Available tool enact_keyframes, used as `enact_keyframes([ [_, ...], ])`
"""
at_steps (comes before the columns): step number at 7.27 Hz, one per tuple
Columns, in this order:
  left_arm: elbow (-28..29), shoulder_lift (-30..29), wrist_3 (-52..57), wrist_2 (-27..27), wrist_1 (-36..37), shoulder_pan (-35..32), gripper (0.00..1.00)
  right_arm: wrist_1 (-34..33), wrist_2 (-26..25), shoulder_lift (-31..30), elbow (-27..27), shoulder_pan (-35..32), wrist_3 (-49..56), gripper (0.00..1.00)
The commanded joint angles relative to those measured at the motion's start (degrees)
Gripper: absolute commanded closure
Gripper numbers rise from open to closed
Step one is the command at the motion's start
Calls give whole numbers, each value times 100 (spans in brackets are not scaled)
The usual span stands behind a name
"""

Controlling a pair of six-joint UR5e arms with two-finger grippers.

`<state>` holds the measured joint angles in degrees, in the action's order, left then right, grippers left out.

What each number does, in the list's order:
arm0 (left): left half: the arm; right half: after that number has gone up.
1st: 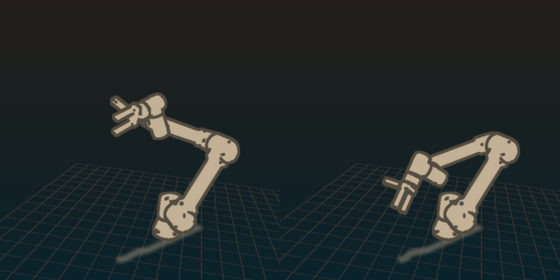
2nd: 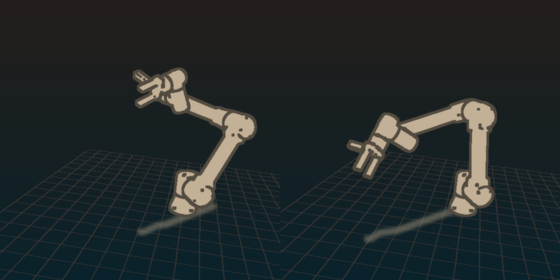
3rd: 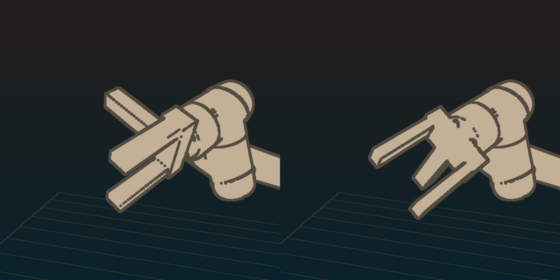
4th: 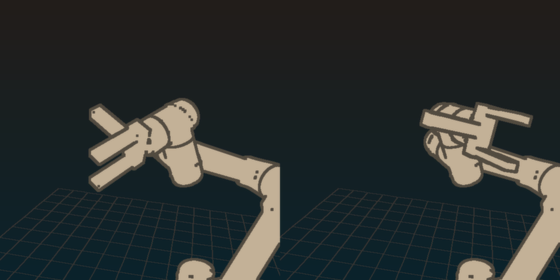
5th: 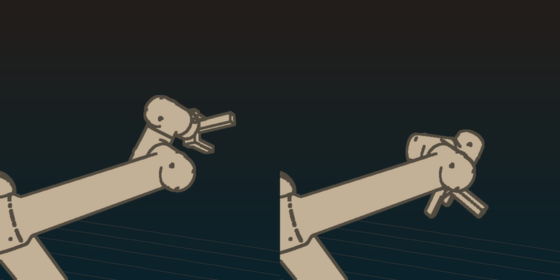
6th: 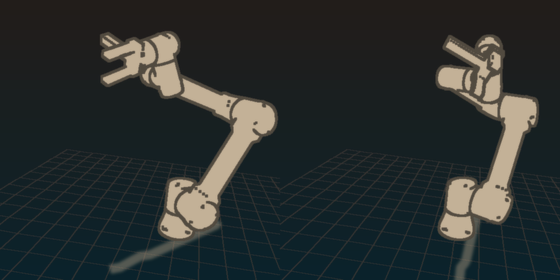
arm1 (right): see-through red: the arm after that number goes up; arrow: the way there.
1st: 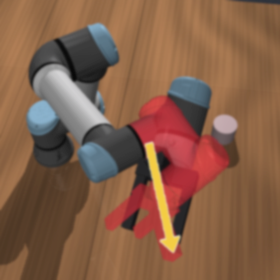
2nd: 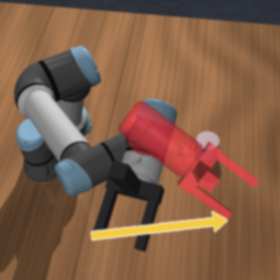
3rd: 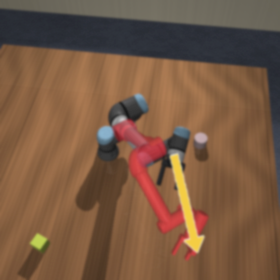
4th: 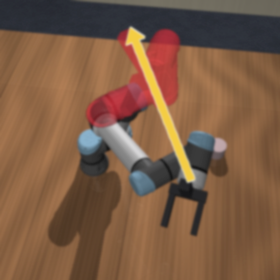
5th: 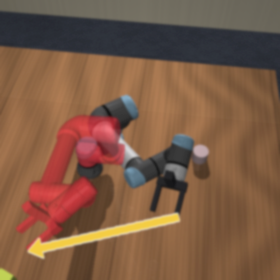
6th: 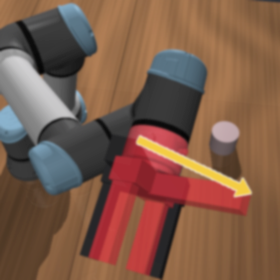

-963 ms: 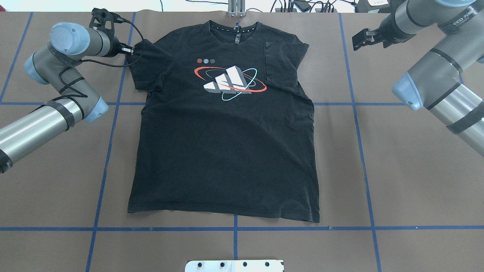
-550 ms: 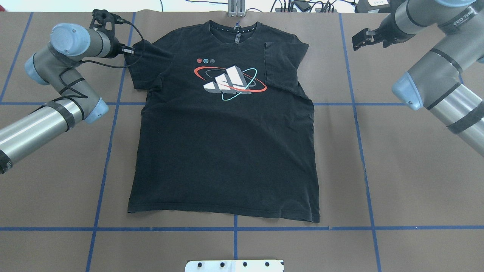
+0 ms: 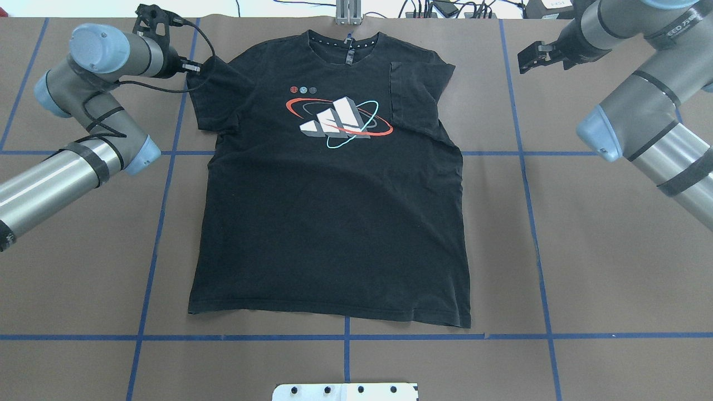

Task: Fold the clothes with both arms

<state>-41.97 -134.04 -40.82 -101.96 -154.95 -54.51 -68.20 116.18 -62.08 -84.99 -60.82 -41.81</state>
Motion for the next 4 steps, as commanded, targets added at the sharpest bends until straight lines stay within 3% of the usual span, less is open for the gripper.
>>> enact_keyframes([
  [1,-398,0,-13,-428,88,-252,100,0,1,11,0,0,-29,0],
  [2,-678,0,-13,-639,393,-340,100,0,1,11,0,0,-55,0],
  [4,-1757,0,-440,-624,1857,-280,100,0,1,11,-18,0,-73,0],
])
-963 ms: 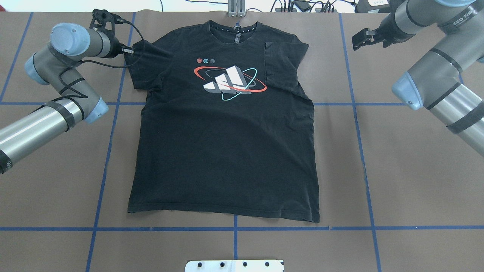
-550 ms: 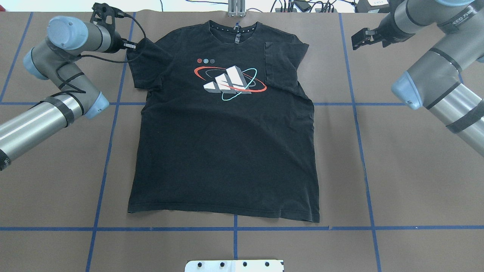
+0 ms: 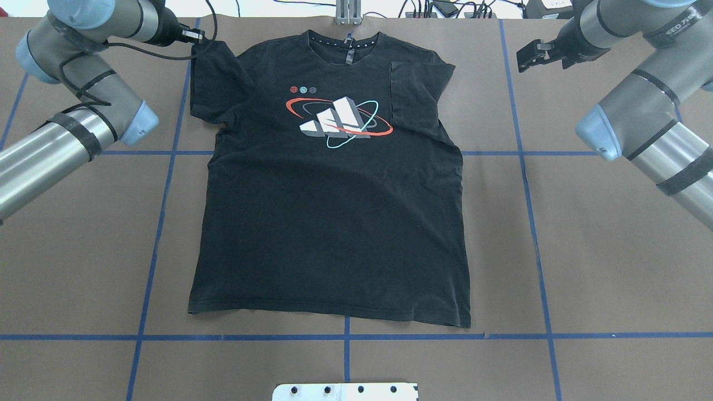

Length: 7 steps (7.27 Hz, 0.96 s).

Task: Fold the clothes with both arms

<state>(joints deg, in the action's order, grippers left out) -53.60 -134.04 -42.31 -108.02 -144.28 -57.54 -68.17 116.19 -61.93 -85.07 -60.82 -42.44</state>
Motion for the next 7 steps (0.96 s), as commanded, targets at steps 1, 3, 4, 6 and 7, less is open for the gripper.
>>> enact_keyframes([
  [1,-660,-52,-687,0,909,94,100,-4,0,-30,-53,0,-10,0],
  [3,-626,-340,-1478,462,1033,715,100,-4,0,-48,-71,0,-19,0],
  [4,-608,-629,-1761,745,1434,1101,100,-4,0,-48,-71,0,-19,0],
  [6,-259,-937,-2184,853,1464,1228,100,-4,9,-56,-62,0,-10,0],
  [7,57,-1131,-2168,862,1447,1219,100,-4,9,-56,-62,0,-10,0],
])
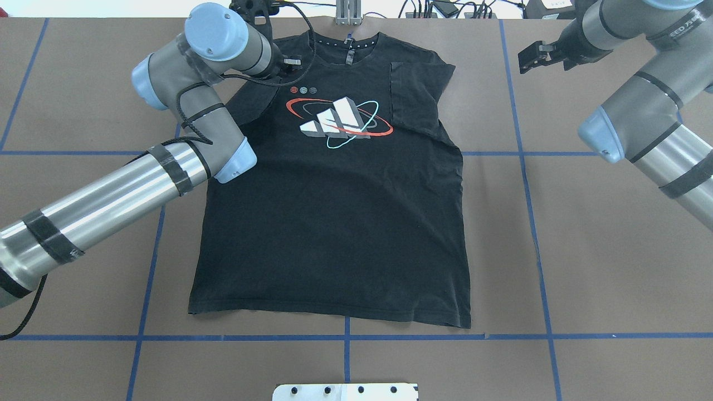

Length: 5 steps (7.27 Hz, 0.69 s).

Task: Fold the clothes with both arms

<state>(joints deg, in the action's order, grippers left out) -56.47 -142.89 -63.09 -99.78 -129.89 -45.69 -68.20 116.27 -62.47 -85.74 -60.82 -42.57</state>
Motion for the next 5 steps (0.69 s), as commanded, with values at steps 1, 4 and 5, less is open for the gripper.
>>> enact_keyframes([
  [1,408,-266,-81,38,17,-10,100,0,1,16,13,9,-6,0],
  [4,339,-257,-28,12,-44,-160,1,0,10,42,13,9,-6,0],
  [5,-54,-222,103,-41,-27,-160,0,0,19,51,-21,9,-84,0],
])
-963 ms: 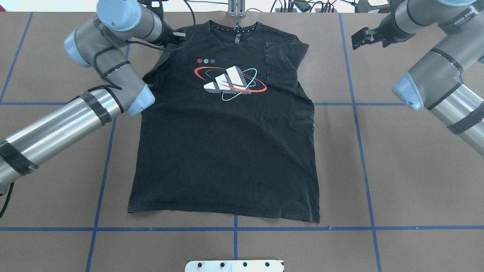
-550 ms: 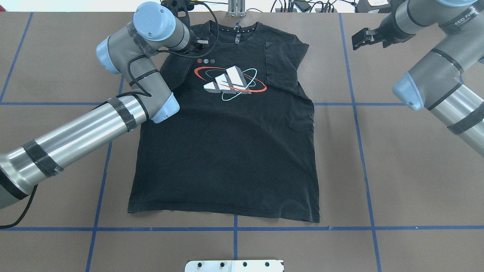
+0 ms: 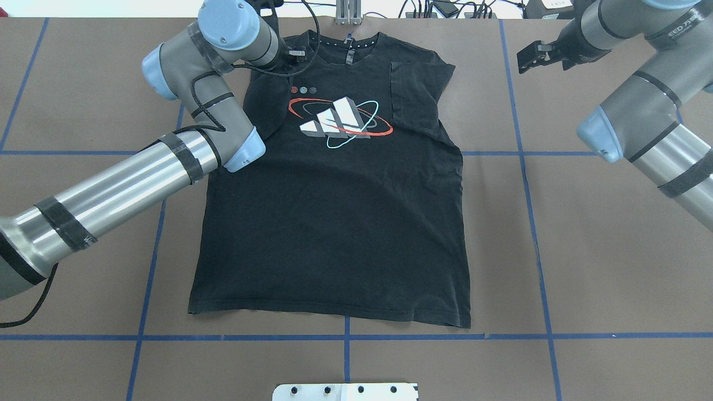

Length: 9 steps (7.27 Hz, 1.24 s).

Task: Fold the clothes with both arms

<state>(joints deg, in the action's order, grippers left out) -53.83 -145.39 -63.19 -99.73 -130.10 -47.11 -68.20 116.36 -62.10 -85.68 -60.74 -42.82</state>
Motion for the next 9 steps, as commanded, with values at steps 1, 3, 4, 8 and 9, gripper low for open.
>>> enact_keyframes([
  [1,-895,246,532,-38,37,-18,0,-18,27,5,-175,9,-312,0],
  [3,-2711,1577,589,-47,46,8,0,-71,-25,-309,-832,236,-1075,0],
  [4,-3512,2149,589,-64,46,43,0,-79,-217,-764,-1428,481,-1183,0],
  [8,-4959,3812,509,-345,28,561,0,-1020,-1639,-1963,-3642,2237,-2658,0],
  [9,-5275,4269,353,-328,2,867,0,-2125,-2078,-1973,-4353,2868,-3052,0],
])
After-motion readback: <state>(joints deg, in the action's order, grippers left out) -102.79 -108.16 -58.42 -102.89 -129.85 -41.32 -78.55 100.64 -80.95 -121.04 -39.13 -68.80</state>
